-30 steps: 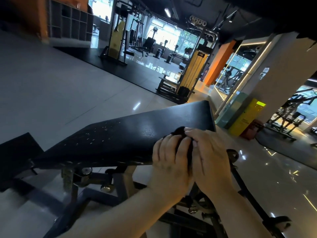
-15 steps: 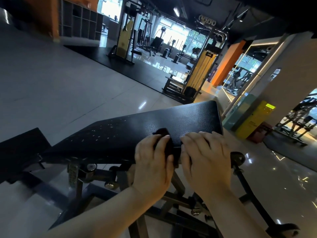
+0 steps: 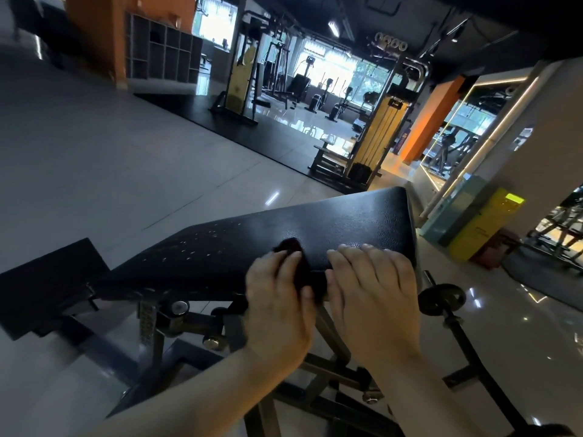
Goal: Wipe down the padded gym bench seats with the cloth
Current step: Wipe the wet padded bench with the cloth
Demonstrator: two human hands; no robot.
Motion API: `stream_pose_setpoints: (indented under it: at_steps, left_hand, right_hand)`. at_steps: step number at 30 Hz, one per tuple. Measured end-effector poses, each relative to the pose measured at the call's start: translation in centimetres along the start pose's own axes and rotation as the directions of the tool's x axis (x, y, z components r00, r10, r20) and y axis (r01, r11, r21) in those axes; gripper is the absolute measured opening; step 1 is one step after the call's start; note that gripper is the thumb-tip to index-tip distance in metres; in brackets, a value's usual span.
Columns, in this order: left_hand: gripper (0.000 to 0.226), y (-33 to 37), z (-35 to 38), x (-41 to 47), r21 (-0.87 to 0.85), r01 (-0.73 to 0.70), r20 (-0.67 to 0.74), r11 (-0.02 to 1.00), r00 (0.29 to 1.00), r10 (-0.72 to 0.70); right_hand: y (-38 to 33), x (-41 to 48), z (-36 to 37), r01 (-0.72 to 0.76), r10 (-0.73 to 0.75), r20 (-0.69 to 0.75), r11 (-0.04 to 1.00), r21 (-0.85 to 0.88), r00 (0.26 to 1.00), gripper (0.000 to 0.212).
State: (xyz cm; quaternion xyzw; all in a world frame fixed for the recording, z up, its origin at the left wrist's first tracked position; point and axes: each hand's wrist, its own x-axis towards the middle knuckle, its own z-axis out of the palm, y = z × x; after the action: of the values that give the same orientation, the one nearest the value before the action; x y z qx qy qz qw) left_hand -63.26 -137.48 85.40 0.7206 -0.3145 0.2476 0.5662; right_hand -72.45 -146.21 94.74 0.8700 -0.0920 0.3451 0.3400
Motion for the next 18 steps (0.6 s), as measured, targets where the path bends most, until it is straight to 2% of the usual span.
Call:
stream_pose_setpoints:
  at_steps: [4, 6, 9, 12, 15, 18]
  left_hand:
    - [0.05, -2.1, 0.4, 0.0, 0.079, -0.261, 0.044, 0.962, 0.965, 0.258]
    - [0.052, -5.1, -0.8, 0.0, 0.113, -0.337, 0.109, 0.935, 0.939, 0.326]
    - [0.06, -10.2, -3.5, -0.3, 0.147, -0.247, 0.177, 0.958, 0.959, 0.221]
    - [0.06, -11.6, -4.5, -0.5, 0.133, -0.104, 0.173, 0.986, 0.982, 0.08]
    - [0.053, -7.9, -3.2, 0.0, 0.041, 0.027, 0.109, 0.999, 0.993, -0.032]
    - [0.049, -2.5, -1.4, 0.5, -0.056, -0.001, 0.106, 0.998, 0.994, 0.007]
  right_hand:
    - [0.0, -0.1, -0.1, -0.001, 0.001, 0.016, 1.0, -0.001, 1.0, 0.037]
    - [-0.2, 0.0, -0.2, -0.018, 0.018, 0.017, 1.0, 0.009, 1.0, 0.038]
    - [-0.5, 0.1, -0.4, -0.027, 0.027, 0.037, 1.0, 0.005, 0.999, 0.037]
    - [-0.7, 0.0, -0.3, -0.045, 0.045, 0.056, 0.999, -0.014, 0.997, 0.039]
    - [-0.8, 0.1, -0.3, -0.058, 0.059, 0.07, 0.998, -0.015, 0.996, 0.042]
    - [-0.8, 0.2, -0.3, -0.06, 0.061, 0.088, 0.998, -0.022, 0.994, 0.04]
